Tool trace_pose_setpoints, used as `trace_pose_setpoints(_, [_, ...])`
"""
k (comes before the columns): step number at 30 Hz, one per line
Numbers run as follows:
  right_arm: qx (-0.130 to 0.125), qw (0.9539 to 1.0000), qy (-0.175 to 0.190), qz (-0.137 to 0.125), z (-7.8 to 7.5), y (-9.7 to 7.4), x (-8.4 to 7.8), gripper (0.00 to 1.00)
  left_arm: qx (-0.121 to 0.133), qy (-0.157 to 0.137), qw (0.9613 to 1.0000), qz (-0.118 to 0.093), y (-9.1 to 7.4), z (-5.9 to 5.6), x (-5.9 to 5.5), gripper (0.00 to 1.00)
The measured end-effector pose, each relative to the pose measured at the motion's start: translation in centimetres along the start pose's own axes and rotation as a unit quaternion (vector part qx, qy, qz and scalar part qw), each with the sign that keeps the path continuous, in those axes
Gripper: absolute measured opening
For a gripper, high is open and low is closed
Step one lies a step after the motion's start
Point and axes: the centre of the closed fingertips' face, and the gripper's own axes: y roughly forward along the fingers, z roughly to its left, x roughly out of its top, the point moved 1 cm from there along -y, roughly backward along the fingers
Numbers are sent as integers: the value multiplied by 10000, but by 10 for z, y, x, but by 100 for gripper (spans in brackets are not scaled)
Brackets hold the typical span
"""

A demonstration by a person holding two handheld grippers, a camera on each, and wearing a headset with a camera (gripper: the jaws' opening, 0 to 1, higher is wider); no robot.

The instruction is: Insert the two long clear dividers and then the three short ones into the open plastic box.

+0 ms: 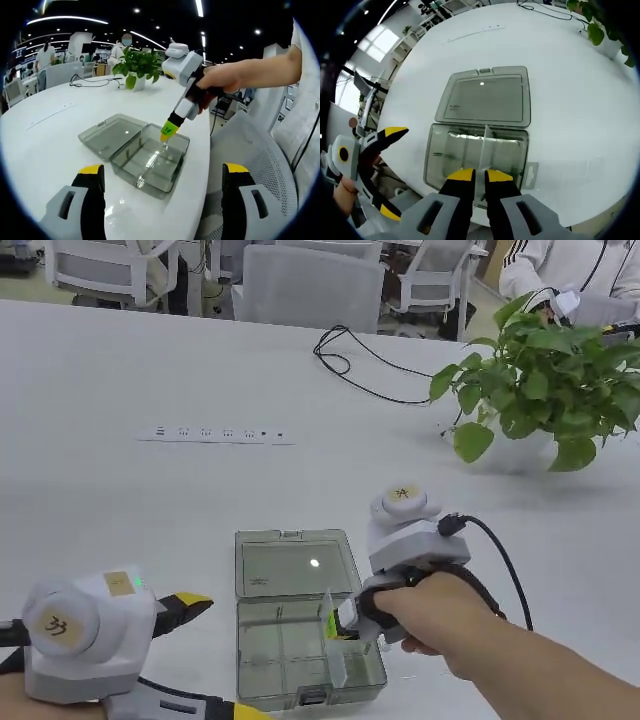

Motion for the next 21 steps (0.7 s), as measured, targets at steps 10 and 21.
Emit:
trace_pose_setpoints(10, [41,9999,-98,-42,-3,9,-4,9,-4,-5,10000,6,1,0,-1,100])
trace_pose_setpoints(21, [112,9997,-219,-97,-3,11,-5,10,18,-6,10000,31,-1,2,-3,100])
